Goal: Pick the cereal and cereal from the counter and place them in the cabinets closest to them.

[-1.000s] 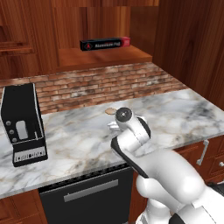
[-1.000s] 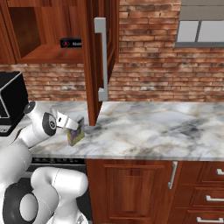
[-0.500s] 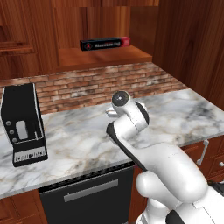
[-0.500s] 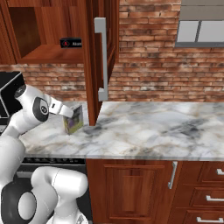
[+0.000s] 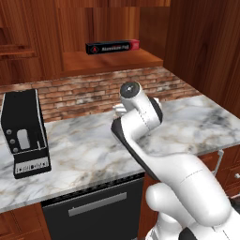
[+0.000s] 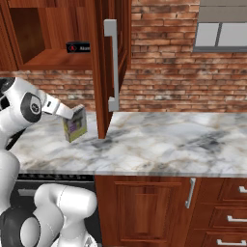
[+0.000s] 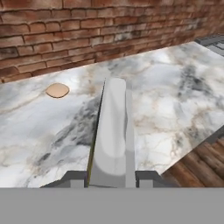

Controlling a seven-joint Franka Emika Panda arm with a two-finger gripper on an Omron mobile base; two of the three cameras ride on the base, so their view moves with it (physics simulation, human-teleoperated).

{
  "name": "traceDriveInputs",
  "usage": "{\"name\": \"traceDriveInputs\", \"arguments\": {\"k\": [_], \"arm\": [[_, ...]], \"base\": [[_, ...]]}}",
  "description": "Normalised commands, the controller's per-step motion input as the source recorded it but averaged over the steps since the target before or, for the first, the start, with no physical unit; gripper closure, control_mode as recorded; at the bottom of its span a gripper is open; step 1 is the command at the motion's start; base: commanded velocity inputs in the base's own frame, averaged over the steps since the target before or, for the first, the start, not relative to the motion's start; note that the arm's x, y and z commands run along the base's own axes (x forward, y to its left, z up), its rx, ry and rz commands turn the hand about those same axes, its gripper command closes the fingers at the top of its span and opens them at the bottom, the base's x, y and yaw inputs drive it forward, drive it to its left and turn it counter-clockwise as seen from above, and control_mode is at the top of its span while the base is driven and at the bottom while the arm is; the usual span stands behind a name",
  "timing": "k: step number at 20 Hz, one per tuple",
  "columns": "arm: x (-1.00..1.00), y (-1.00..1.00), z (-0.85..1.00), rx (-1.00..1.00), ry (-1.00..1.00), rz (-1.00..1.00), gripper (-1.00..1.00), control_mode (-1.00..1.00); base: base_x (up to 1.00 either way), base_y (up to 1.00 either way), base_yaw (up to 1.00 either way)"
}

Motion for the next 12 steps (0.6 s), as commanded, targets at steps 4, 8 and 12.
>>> {"name": "traceDriveInputs", "arguments": {"k": [4,8,12], "arm": [[-0.26,0.07,0.66,0.0,-0.09,0.0,1.0,-1.0],[-0.22,0.01,0.68,0.0,-0.13,0.02,1.0,-1.0],[-0.15,0.0,0.67,0.0,-0.11,0.04,1.0,-1.0]], "base": [[0.0,0.0,0.0],[0.0,0.0,0.0],[0.0,0.0,0.0]]}}
